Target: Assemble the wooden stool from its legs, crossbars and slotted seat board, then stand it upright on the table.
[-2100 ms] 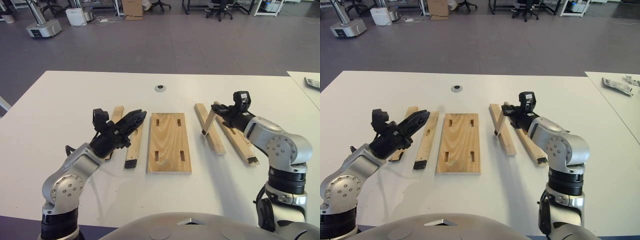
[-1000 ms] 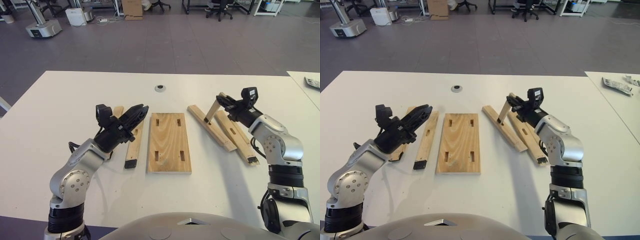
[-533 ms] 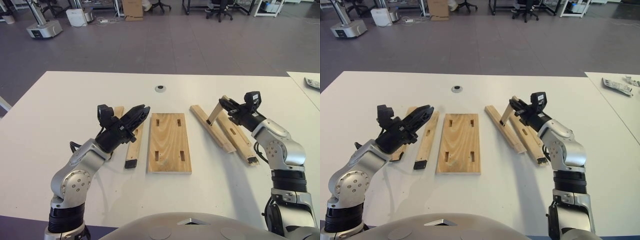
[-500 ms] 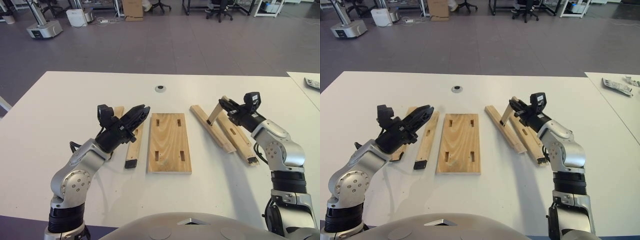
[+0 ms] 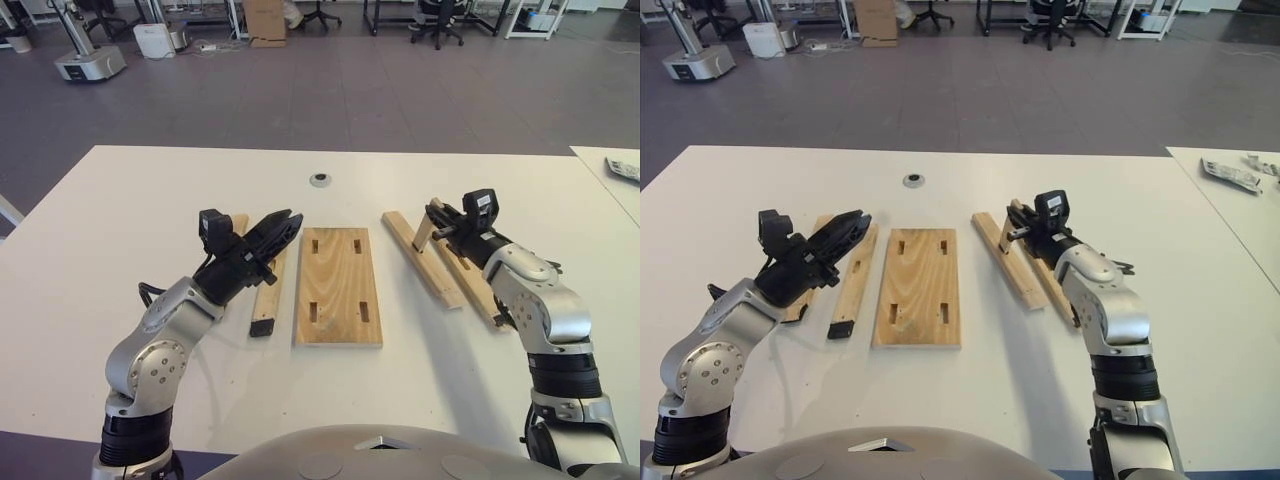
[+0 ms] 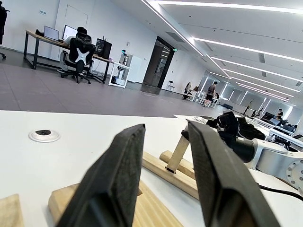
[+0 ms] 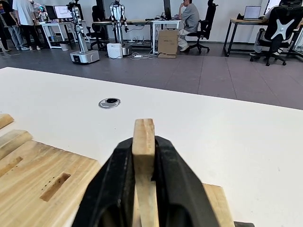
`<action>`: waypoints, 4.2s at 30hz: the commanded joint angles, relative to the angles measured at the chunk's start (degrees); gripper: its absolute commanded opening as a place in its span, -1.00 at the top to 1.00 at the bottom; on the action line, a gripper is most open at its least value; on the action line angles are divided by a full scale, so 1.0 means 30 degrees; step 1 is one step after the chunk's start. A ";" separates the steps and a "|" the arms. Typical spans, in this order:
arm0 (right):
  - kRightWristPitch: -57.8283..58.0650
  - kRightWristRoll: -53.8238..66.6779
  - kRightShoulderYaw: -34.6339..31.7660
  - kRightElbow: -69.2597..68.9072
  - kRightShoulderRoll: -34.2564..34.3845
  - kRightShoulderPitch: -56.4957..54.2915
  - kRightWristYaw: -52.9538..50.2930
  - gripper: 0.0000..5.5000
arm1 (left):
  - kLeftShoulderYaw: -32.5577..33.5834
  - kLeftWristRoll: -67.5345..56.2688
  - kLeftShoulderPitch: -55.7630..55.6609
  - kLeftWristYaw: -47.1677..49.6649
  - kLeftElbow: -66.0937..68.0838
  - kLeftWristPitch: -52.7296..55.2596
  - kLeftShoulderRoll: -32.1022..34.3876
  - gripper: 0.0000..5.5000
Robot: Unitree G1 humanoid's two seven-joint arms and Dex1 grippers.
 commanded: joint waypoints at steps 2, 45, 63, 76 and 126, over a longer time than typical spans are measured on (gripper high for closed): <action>0.3800 -0.0066 0.1055 -0.0677 0.1103 0.3154 -0.1391 0.85 | -0.0073 0.0119 0.0266 0.0220 -0.0497 -0.0209 -0.0207 0.40; 0.9727 0.0323 0.0116 -0.2499 -0.2705 0.1996 0.1420 -0.29 | -0.0824 -0.0524 0.2343 0.1625 -0.1896 -0.1417 -0.2494 0.40; 0.6481 -0.1568 0.1711 -0.0538 -0.2892 0.1605 0.2203 0.25 | 0.0753 0.1411 0.1233 0.2611 -0.1658 -0.1984 -0.0690 0.40; 0.8466 0.6655 -0.4317 0.0124 0.1353 -0.7500 0.3204 0.25 | 0.4597 -0.2510 -0.5887 0.0064 0.3998 0.0044 0.3206 0.09; 0.9116 2.3731 -0.2449 -0.0354 -0.0070 -0.6705 0.0637 0.25 | 0.4074 -1.2685 -1.0559 0.3325 0.5888 0.3299 0.2491 0.22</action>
